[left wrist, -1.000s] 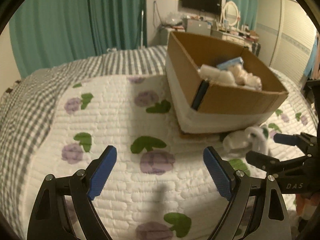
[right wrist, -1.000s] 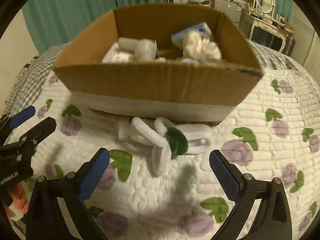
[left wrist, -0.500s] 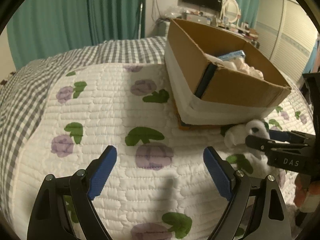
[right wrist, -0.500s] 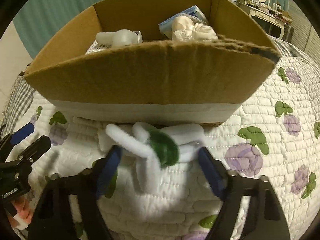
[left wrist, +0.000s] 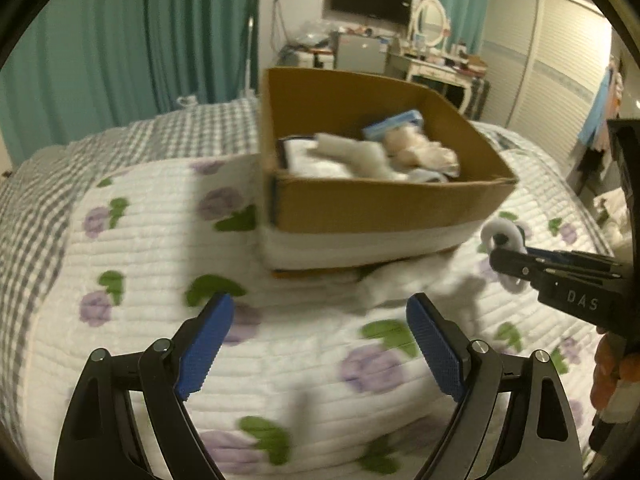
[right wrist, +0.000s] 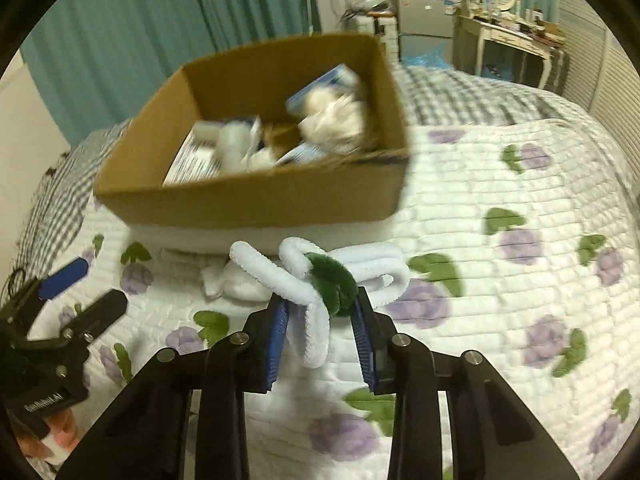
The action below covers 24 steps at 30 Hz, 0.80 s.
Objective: Organize soft objects
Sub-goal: 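Grasp the white pipe-cleaner figure with the right tool while the left tool grasps the white plastic bag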
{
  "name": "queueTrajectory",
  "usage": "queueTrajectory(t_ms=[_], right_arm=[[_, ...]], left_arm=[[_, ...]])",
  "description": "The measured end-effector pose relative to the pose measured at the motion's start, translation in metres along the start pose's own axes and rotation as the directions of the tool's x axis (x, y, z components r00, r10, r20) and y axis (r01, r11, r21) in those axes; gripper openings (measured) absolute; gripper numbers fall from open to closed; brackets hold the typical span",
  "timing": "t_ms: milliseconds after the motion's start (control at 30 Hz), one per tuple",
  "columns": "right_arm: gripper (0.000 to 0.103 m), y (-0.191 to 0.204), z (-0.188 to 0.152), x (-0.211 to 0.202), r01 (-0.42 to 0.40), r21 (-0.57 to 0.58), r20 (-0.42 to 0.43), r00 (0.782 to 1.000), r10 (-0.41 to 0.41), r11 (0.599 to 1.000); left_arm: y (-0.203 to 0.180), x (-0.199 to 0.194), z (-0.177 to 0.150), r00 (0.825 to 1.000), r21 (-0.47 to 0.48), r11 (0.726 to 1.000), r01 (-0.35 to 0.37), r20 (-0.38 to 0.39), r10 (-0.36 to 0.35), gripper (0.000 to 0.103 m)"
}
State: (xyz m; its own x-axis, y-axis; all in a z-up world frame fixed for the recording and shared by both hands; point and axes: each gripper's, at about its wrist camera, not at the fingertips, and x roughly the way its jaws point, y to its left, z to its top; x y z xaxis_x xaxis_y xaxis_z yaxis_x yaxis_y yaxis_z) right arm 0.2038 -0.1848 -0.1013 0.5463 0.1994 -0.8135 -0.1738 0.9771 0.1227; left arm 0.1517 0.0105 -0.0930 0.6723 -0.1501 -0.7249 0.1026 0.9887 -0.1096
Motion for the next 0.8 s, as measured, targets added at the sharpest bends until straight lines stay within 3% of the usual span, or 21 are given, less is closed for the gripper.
queueTrajectory(t_ms=[200, 367, 567, 667, 733, 800], right_arm=[[0.031, -0.025, 0.013, -0.014, 0.067, 0.019, 0.029, 0.997, -0.068, 0.998], [0.031, -0.040, 0.013, -0.004, 0.044, 0.043, 0.022, 0.999, -0.045, 0.998], [0.031, -0.046, 0.011, 0.020, 0.008, 0.061, -0.004, 1.000, -0.008, 0.998], [0.031, -0.049, 0.010, 0.026, -0.002, 0.077, -0.008, 1.000, 0.003, 0.997], [0.031, -0.050, 0.009, 0.027, -0.006, 0.081, -0.011, 1.000, 0.007, 0.997], [0.031, -0.050, 0.009, 0.026, -0.009, 0.081, -0.010, 1.000, 0.010, 0.997]], left_arm=[[-0.044, 0.025, 0.008, 0.996, 0.000, 0.997, 0.072, -0.061, -0.072, 0.089], [-0.071, 0.062, 0.006, 0.988, -0.002, 0.998, 0.067, -0.137, -0.067, 0.087], [-0.073, 0.095, 0.011, 0.981, -0.054, 0.997, 0.058, -0.181, -0.067, 0.087], [-0.073, 0.107, 0.010, 0.978, -0.057, 0.998, 0.035, -0.205, -0.046, 0.077], [-0.074, 0.108, 0.007, 0.977, -0.052, 0.998, 0.019, -0.209, -0.029, 0.054], [-0.074, 0.103, 0.007, 0.980, -0.051, 0.998, 0.031, -0.196, -0.040, 0.048]])
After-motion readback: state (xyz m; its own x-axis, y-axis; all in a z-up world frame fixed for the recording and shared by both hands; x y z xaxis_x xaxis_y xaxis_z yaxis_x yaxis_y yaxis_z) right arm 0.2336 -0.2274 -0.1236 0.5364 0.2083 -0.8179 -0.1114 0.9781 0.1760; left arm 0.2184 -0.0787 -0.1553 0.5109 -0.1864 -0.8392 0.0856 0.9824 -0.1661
